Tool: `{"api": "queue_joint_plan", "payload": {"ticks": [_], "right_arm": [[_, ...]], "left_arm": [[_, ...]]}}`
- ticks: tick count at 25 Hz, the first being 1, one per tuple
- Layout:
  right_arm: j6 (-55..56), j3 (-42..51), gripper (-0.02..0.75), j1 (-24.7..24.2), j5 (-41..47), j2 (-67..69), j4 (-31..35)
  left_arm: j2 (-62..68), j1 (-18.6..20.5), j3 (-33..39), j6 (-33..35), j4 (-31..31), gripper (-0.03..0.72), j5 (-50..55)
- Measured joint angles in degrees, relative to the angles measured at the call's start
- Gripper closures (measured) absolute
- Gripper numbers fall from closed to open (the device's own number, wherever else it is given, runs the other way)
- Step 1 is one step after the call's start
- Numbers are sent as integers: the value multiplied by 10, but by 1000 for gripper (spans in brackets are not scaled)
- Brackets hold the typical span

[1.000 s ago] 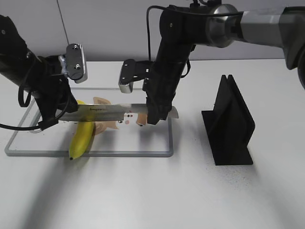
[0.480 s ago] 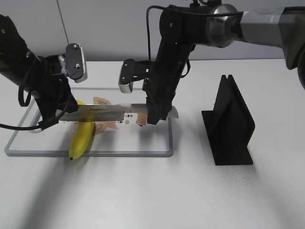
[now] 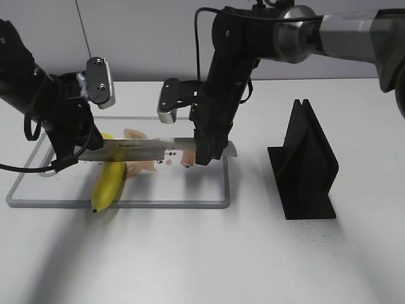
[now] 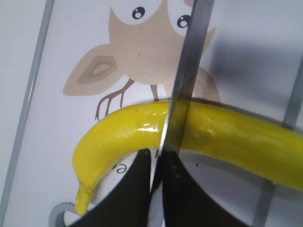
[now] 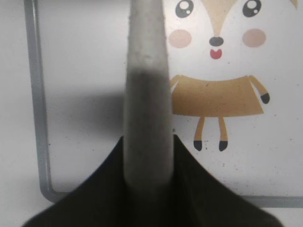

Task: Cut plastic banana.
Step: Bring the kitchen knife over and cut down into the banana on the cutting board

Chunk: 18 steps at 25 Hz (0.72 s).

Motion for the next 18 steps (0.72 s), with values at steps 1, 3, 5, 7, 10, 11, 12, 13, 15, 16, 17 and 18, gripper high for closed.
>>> {"api": "queue_joint_plan", "payload": {"ticks": [1, 3, 5, 7, 10, 11, 12, 13, 15, 16, 17, 18], "right_arm": [[0, 0, 558, 0, 0, 0, 0], [0, 0, 558, 0, 0, 0, 0], [0, 0, 558, 0, 0, 0, 0], [0, 0, 558, 0, 0, 0, 1], [0, 0, 558, 0, 0, 0, 1], [0, 0, 558, 0, 0, 0, 1], [0, 0, 558, 0, 0, 0, 1], [0, 0, 558, 0, 0, 0, 1], [0, 0, 558, 0, 0, 0, 1], [0, 0, 558, 0, 0, 0, 1], [0, 0, 558, 0, 0, 0, 1], [0, -2, 558, 0, 0, 0, 1]], "left_arm": [[0, 0, 0, 0, 0, 650, 0], [0, 0, 0, 0, 0, 650, 1], [1, 0, 0, 1, -1, 650, 1], [1, 1, 0, 1, -3, 650, 1], [2, 1, -2, 1, -5, 650, 3], [2, 1, -2, 1, -5, 650, 4], [2, 1, -2, 1, -6, 650, 5], [3, 1, -2, 1, -6, 650, 6], [3, 2, -4, 1, -6, 650, 7], [3, 2, -4, 1, -6, 650, 7], [3, 2, -4, 1, -6, 650, 8], [3, 2, -4, 1, -5, 650, 8]]}}
